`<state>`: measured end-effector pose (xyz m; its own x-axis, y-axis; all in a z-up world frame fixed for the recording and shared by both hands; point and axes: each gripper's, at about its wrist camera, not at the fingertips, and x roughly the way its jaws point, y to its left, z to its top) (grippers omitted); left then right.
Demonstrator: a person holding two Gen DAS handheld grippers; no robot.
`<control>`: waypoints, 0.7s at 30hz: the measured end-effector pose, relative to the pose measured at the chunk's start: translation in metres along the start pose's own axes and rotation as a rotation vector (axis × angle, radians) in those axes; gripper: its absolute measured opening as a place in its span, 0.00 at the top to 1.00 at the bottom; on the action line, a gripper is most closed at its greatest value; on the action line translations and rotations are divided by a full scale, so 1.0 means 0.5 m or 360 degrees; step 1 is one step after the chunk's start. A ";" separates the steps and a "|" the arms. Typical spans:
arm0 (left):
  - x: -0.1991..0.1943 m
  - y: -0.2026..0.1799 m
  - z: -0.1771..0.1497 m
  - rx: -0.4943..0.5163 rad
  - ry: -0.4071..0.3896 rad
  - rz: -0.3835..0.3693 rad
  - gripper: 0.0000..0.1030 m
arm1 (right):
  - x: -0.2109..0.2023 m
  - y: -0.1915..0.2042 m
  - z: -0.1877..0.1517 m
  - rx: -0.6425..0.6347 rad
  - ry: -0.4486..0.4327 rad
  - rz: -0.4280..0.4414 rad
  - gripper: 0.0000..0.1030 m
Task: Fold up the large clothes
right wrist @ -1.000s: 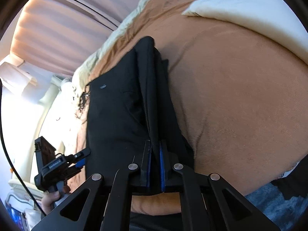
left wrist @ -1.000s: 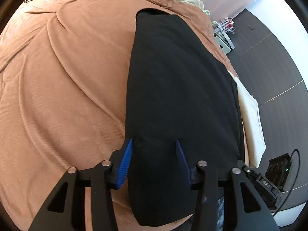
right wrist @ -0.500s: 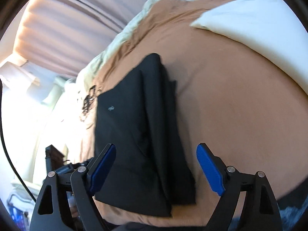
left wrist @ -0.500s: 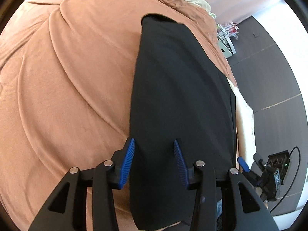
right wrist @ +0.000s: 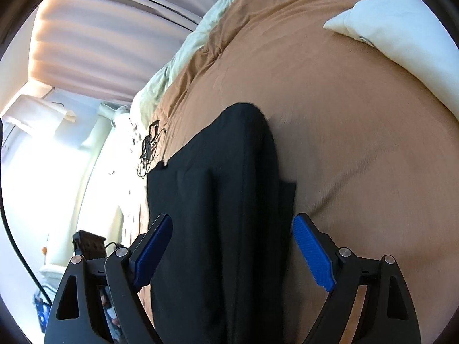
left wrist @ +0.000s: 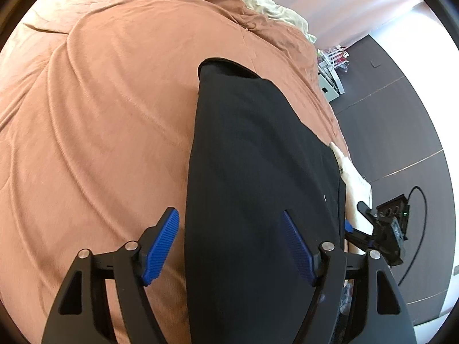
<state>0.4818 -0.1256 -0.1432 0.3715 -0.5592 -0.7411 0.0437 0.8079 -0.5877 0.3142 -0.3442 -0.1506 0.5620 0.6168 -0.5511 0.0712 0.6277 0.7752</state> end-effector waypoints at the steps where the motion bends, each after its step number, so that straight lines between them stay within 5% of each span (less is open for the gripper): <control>1: 0.005 0.000 0.006 -0.0005 -0.0002 -0.0006 0.28 | 0.010 -0.006 0.008 0.0006 0.0007 0.0001 0.16; 10: 0.060 0.013 0.040 -0.0031 0.0022 -0.0027 0.29 | 0.076 -0.032 0.029 0.0022 0.0132 0.0063 0.16; 17: 0.070 -0.016 0.048 0.0008 0.0008 -0.0030 0.37 | 0.081 -0.041 -0.001 0.0102 0.0259 0.0339 0.16; 21: 0.072 -0.046 0.051 0.0071 0.0018 -0.0014 0.37 | 0.104 -0.020 -0.017 -0.0021 0.0331 0.0262 0.16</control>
<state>0.5179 -0.1598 -0.1481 0.3602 -0.5683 -0.7398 0.0886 0.8103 -0.5793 0.3357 -0.3141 -0.1897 0.3837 0.7944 -0.4707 -0.0184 0.5162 0.8563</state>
